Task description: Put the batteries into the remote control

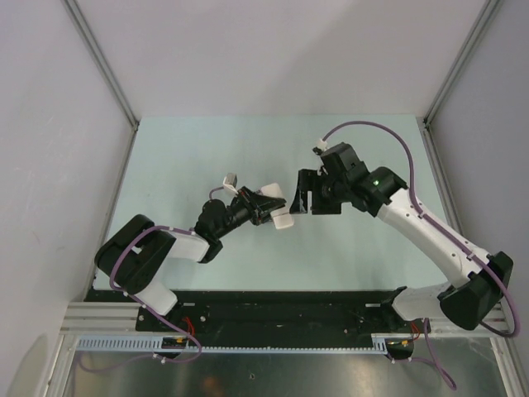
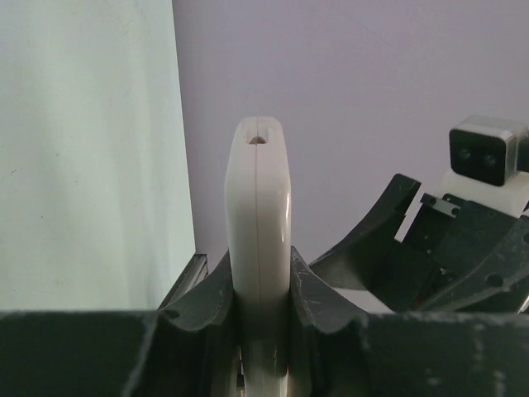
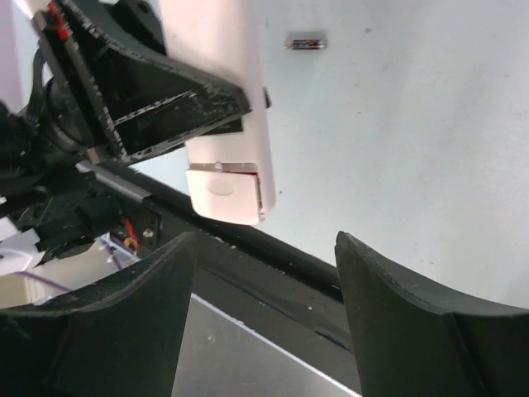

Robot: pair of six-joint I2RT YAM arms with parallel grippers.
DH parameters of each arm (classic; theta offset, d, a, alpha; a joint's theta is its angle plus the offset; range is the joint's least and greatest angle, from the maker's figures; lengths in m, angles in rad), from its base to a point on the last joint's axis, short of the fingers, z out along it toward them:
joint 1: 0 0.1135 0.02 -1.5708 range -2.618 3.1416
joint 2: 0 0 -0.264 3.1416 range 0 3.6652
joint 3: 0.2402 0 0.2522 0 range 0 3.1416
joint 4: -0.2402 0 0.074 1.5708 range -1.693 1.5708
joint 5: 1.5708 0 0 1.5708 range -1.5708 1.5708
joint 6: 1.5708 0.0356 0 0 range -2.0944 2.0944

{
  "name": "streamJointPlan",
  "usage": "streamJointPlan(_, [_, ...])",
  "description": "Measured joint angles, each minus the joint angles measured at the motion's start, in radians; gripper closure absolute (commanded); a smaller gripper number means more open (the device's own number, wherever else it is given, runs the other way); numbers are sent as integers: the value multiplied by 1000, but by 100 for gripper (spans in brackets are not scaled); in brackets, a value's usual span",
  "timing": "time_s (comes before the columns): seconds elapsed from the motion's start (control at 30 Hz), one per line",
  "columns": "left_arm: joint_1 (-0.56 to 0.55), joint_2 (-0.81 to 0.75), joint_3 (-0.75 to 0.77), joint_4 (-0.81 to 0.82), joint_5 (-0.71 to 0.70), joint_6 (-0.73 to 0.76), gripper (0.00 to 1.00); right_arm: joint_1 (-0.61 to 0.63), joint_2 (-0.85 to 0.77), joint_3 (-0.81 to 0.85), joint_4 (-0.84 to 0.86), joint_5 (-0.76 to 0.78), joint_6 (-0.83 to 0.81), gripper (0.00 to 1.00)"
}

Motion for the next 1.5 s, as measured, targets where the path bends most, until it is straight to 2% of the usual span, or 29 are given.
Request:
streamJointPlan(0.17, [0,-3,0,-16,0,-1,100,-19,-50,-140,177,-157,56,21])
streamJointPlan(0.33, [0,-24,0,-32,0,-7,100,-94,-96,-269,339,-301,114,20])
streamJointPlan(0.63, [0,-62,5,-64,0,-7,100,-139,-121,-414,530,-459,175,21])
streamJointPlan(1.1, [0,-96,30,-113,0,-7,100,-144,-120,-480,680,-587,227,27])
streamJointPlan(1.5, [0,-120,31,-145,1,-6,100,-145,-89,-502,727,-608,242,35])
